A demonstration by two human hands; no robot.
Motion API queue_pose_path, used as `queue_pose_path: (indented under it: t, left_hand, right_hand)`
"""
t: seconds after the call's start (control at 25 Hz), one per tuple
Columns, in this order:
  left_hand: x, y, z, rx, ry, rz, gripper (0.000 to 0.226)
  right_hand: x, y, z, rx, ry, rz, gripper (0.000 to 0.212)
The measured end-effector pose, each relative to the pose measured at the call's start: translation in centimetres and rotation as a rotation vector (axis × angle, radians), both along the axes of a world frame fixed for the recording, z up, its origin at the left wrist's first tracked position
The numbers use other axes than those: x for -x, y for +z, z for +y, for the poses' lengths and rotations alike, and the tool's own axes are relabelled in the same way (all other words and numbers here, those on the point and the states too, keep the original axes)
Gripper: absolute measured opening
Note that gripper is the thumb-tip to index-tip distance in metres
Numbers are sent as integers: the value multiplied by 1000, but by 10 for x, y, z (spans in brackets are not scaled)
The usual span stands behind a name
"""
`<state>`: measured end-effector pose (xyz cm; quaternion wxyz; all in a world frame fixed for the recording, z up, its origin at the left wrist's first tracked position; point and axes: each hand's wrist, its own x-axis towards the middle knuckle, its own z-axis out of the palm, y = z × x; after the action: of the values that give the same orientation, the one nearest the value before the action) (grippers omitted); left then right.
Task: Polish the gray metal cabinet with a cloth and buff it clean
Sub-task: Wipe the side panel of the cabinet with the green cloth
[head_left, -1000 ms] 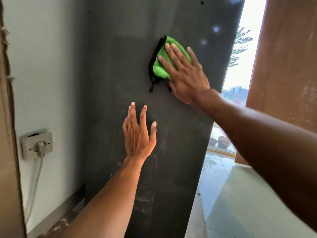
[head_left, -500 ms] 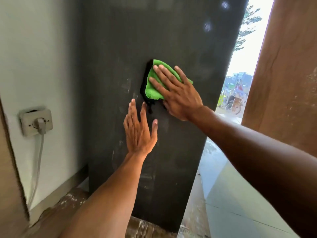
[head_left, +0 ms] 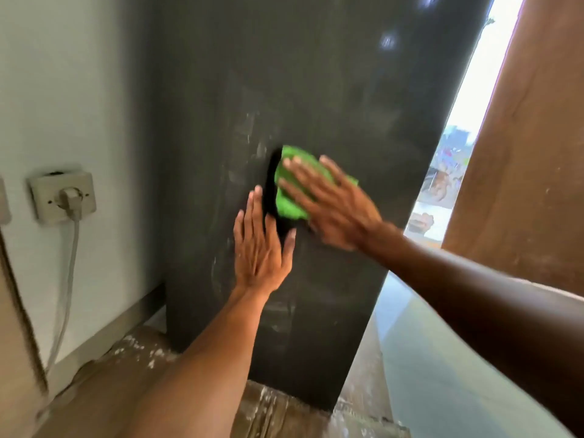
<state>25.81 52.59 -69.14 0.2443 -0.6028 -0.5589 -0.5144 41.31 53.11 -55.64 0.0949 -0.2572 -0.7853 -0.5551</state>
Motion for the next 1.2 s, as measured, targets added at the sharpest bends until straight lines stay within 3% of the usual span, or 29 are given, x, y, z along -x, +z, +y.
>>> queue_pose_path:
  t: [0.2, 0.32, 0.48, 0.68, 0.8, 0.92, 1.2]
  left_hand:
    - [8, -35, 6, 50, 28, -43, 61]
    - [11, -86, -2, 101, 24, -27, 61]
    - [14, -126, -12, 187, -7, -14, 84]
    - [20, -101, -9, 192, -35, -31, 67]
    - [15, -109, -7, 184, -35, -66, 73]
    - [19, -153, -14, 237, -49, -33, 88]
    - [22, -237, -22, 455, -6, -156, 89]
  right_hand:
    - [9, -17, -4, 2, -7, 214, 74]
    - [9, -75, -1, 45, 23, 85, 77]
    - [7, -136, 1, 82, 3, -98, 78]
    - [9, -116, -2, 76, 27, 36, 70]
    - [11, -134, -4, 85, 26, 160, 67]
    - [11, -182, -2, 100, 43, 64, 69]
    - [23, -274, -3, 140, 32, -39, 68]
